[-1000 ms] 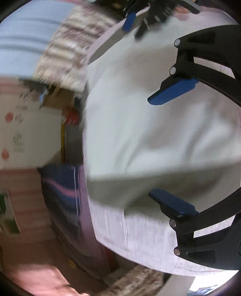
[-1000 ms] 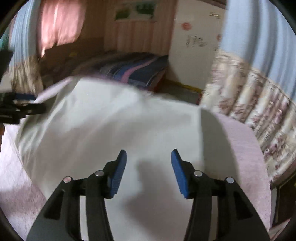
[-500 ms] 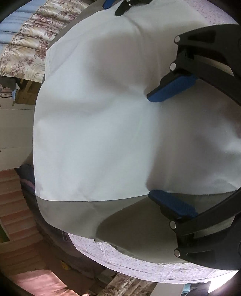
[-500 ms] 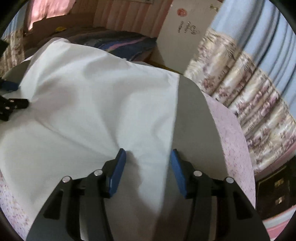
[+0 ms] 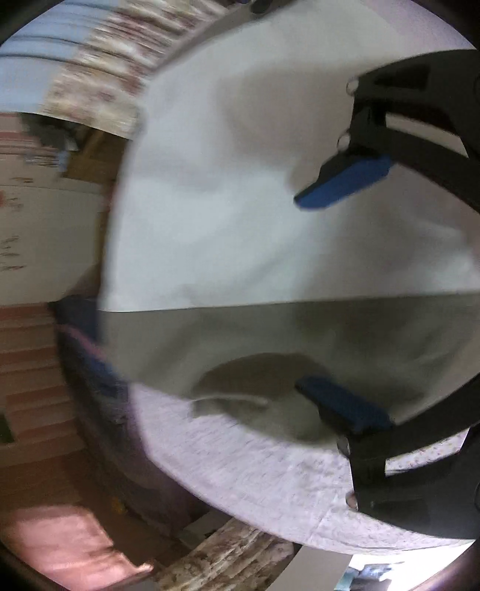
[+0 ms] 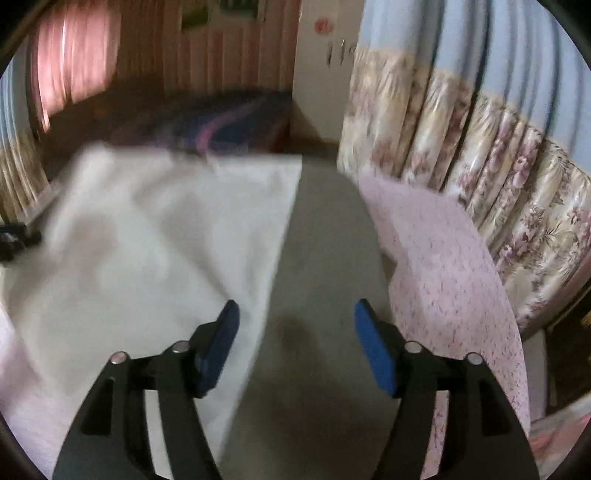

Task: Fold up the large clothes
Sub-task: 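Open both tools and press the folded jacket flat on the bed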

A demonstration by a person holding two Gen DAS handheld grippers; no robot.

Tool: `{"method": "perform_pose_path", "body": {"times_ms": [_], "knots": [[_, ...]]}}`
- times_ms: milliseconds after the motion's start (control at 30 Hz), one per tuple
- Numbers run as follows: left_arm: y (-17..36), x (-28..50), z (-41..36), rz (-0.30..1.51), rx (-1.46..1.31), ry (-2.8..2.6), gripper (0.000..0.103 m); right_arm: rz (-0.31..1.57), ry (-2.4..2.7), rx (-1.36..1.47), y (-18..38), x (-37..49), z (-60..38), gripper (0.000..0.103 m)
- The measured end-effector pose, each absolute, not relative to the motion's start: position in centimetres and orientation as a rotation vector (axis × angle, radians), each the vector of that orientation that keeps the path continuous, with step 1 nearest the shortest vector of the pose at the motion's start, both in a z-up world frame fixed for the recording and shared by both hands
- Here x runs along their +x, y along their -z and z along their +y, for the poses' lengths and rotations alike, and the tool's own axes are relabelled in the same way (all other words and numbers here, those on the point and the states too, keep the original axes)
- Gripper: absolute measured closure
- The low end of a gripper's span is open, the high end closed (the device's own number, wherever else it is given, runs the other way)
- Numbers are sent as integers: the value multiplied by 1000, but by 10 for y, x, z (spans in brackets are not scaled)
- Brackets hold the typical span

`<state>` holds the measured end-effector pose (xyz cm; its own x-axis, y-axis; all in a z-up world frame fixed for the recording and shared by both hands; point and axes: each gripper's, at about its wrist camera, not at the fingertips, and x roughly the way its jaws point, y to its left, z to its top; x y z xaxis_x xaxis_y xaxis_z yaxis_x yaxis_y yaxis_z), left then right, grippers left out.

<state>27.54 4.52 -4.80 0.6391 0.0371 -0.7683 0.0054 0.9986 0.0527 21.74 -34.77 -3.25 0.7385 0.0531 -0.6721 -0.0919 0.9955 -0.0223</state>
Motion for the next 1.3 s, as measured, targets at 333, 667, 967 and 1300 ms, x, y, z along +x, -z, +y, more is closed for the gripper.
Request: {"method": "perform_pose_path", "body": {"times_ms": [333, 667, 967, 1300], "knots": [[0, 235, -37, 646, -4, 107, 3, 641, -70, 161, 16, 199, -377, 9], [43, 243, -71, 700, -15, 148, 3, 607, 71, 54, 25, 181, -411, 9], [74, 249, -88, 753, 27, 150, 3, 701, 43, 173, 58, 168, -434, 9], [80, 253, -85, 775, 44, 137, 3, 803, -109, 369, 94, 159, -427, 14]]}}
